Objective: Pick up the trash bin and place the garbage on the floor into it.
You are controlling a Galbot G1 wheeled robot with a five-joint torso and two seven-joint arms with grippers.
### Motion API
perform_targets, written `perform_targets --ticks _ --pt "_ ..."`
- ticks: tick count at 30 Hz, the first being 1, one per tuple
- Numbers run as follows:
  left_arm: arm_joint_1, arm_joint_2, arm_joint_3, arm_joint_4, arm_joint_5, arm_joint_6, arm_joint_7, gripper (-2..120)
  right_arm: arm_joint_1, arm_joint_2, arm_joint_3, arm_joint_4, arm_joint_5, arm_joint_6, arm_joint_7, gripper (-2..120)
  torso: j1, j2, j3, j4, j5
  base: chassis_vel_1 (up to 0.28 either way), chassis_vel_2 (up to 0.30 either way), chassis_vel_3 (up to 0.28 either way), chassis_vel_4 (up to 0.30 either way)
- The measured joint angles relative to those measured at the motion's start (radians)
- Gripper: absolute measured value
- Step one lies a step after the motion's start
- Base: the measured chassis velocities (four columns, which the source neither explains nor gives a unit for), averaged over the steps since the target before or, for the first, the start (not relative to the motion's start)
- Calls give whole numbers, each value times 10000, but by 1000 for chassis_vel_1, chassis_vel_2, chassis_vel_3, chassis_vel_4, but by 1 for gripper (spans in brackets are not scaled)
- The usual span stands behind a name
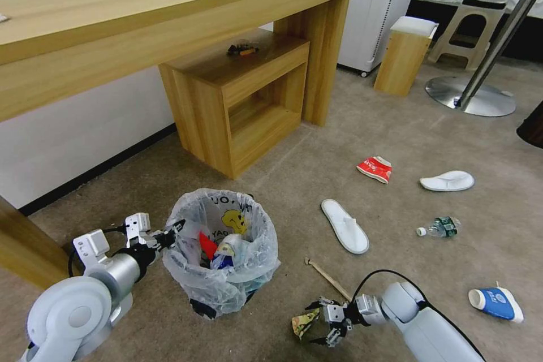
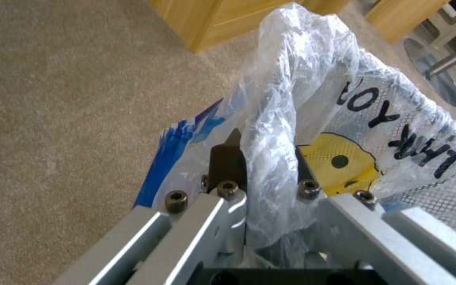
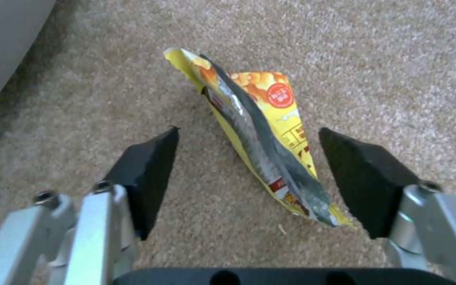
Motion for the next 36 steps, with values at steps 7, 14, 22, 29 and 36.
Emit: perform_targets --ticks 7,14,22,29,36 --pt "-7 1 0 0 -5 -1 0 3 67 57 11 -171 -81 47 -43 67 0 0 0 0 0 0 0 0 0" --pt "-21 8 -7 33 -10 -2 5 3 192 151 29 -438 -225 111 -85 67 0 0 1 0 0 0 0 0 0" --pt "-26 6 -22 72 -20 -5 13 3 379 280 121 -882 -366 175 -116 67 0 0 0 0 0 0 0 0 0" --pt "-1 34 -56 68 -21 -6 17 3 469 371 193 -1068 -425 200 -80 63 0 0 0 1 0 0 0 0 0" --pt "5 49 -60 67 -19 -9 18 3 474 296 251 -1032 -421 201 -76 42 0 0 0 0 0 0 0 0 0"
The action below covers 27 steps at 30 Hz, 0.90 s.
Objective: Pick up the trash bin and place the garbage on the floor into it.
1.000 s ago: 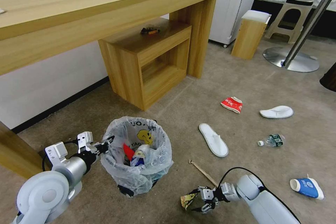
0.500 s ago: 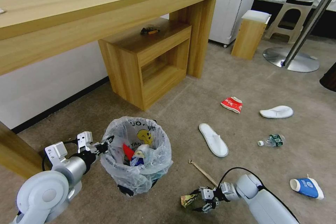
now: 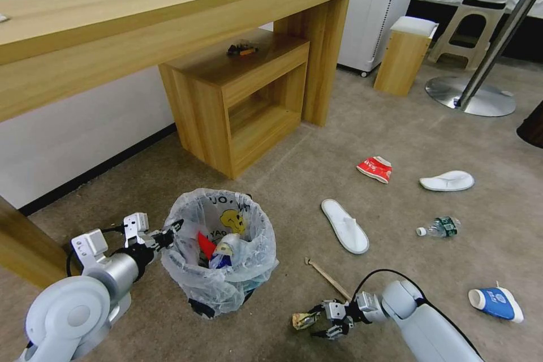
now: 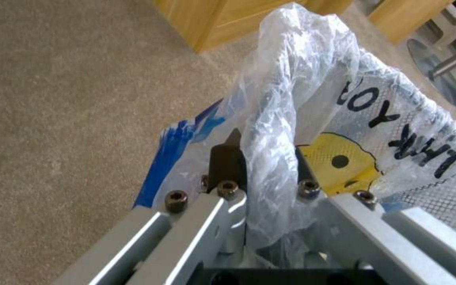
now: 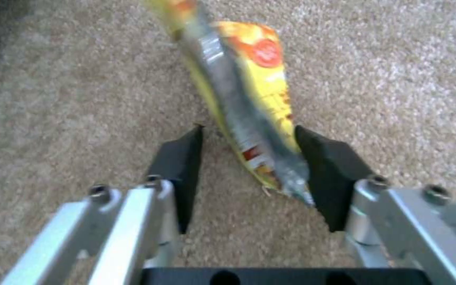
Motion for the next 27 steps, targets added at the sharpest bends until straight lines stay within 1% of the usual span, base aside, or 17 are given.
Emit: perform_targets --ticks 1,2,3,5,6,8,9,10,12,21,25,27 --pt "-2 0 4 -6 0 0 0 3 1 -10 11 0 1 0 1 39 0 0 0 0 0 0 0 0 0" --pt "-2 0 4 -6 0 0 0 3 1 -10 11 0 1 0 1 39 0 0 0 0 0 0 0 0 0" --pt "-5 2 11 -16 1 0 0 3 5 -26 27 0 6 0 10 32 0 0 0 0 0 0 0 0 0" --pt "-8 11 12 -17 2 0 1 3 7 -66 51 12 23 1 22 24 0 0 0 0 0 0 0 0 0" --pt "-8 11 12 -17 2 0 1 3 7 -66 51 12 23 1 22 24 0 0 0 0 0 0 0 0 0" --pt "-8 18 12 -10 10 0 0 3 7 -97 74 52 44 10 31 13 0 0 0 0 0 0 0 0 0" --pt "-8 19 12 1 14 -1 0 3 6 -108 83 73 51 17 38 10 0 0 0 0 0 0 0 0 0" --pt "-8 19 12 1 14 -1 0 3 6 -108 83 73 51 17 38 10 0 0 0 0 0 0 0 0 0" --pt "-8 19 15 13 22 -1 1 3 0 -130 94 100 63 32 62 0 0 0 0 0 0 0 0 0 0" --pt "-40 -1 67 41 39 -4 9 3 -12 -275 152 212 140 90 140 0 0 0 0 0 1 0 0 0 0" --pt "-54 -2 80 61 48 -5 20 3 -96 -509 188 552 483 123 304 0 0 0 0 -1 1 0 0 0 0" --pt "-58 5 91 69 49 -5 27 3 -164 -683 317 1047 1017 141 343 0 0 0 0 -1 1 0 0 0 0"
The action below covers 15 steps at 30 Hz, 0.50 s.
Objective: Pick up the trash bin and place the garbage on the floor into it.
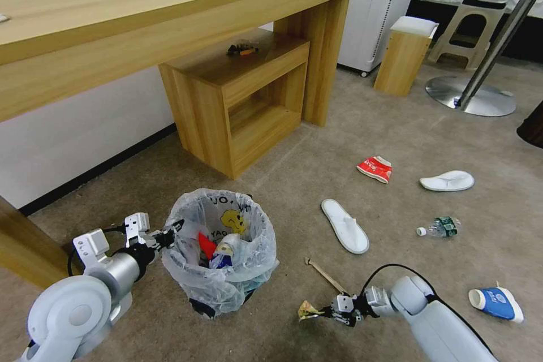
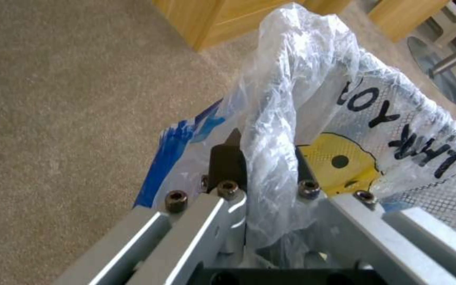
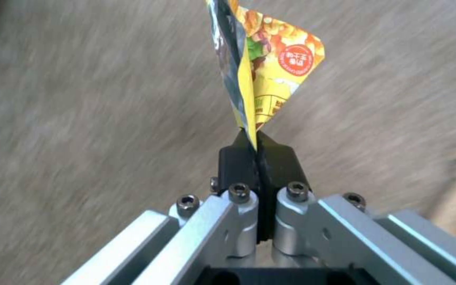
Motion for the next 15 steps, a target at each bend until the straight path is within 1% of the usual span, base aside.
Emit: perform_targets --ticks 1,2,5,6,9,10,13,14,15 --pt "-4 5 5 8 1 0 2 3 -35 -111 96 334 384 1 2 0 1 0 0 0 0 0 0 0 0" --pt "-4 5 5 8 1 0 2 3 -35 -111 96 334 384 1 2 0 1 0 0 0 0 0 0 0 0" --pt "-5 19 25 17 5 0 4 3 -175 -569 430 1476 1619 -139 3 0 0 0 0 2 -1 0 0 0 0" --pt "-5 19 25 17 5 0 4 3 -175 -569 430 1476 1619 -139 3 0 0 0 0 2 -1 0 0 0 0" --pt "-5 35 51 18 23 0 10 3 -320 -965 788 2350 2428 -251 52 0 0 0 0 0 -2 0 0 0 0" --pt "-5 35 51 18 23 0 10 3 -320 -965 788 2350 2428 -251 52 0 0 0 0 0 -2 0 0 0 0" --pt "21 39 107 -2 78 -6 49 3 -420 -1244 1125 3100 3183 -423 367 0 0 0 0 0 -1 0 0 0 0" --pt "21 39 107 -2 78 -6 49 3 -420 -1244 1125 3100 3183 -423 367 0 0 0 0 0 -1 0 0 0 0" --pt "32 35 144 -21 107 -8 61 3 -439 -1313 1207 3338 3474 -479 551 0 0 0 0 0 -1 0 0 0 0"
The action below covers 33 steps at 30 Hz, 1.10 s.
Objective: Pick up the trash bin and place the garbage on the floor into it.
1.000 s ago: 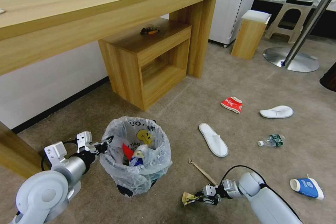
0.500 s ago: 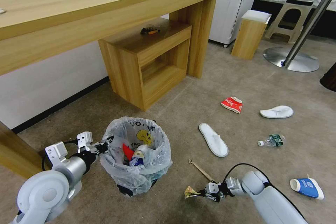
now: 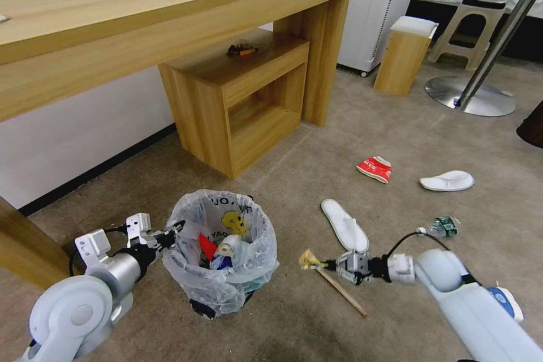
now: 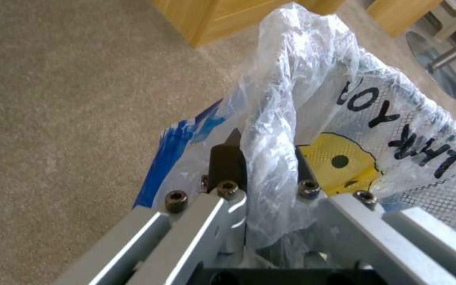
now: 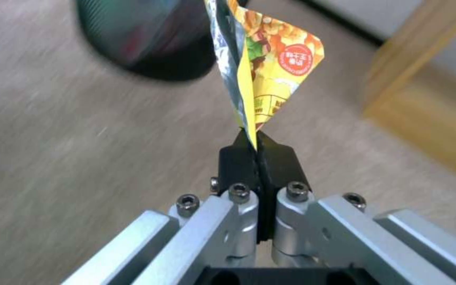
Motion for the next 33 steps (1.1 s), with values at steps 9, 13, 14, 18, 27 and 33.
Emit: perform_targets --ticks 9,13,14,18,27,33 --pt "86 -38 165 -98 116 0 6 3 -8 -275 107 1333 1540 -219 1599 0 0 0 0 1 0 0 0 0 0" --pt "105 -55 226 -183 132 11 -1 3 170 -297 -66 1830 2419 -297 2349 0 0 0 0 2 0 0 0 0 0" --pt "105 -55 226 -183 132 11 -1 3 170 -297 -66 1830 2419 -297 2349 0 0 0 0 2 0 0 0 0 0" --pt "118 -83 294 -256 131 27 -10 3 352 -317 -267 2273 3245 -326 2732 0 0 0 0 1 -1 0 0 0 0" --pt "118 -113 389 -291 133 44 -31 3 644 -325 -835 3313 4144 -502 3275 0 0 0 0 0 -1 0 0 0 0" --pt "103 -125 417 -312 133 53 -36 3 970 -236 -1495 3446 4353 -544 3512 0 0 0 0 1 0 0 0 0 0"
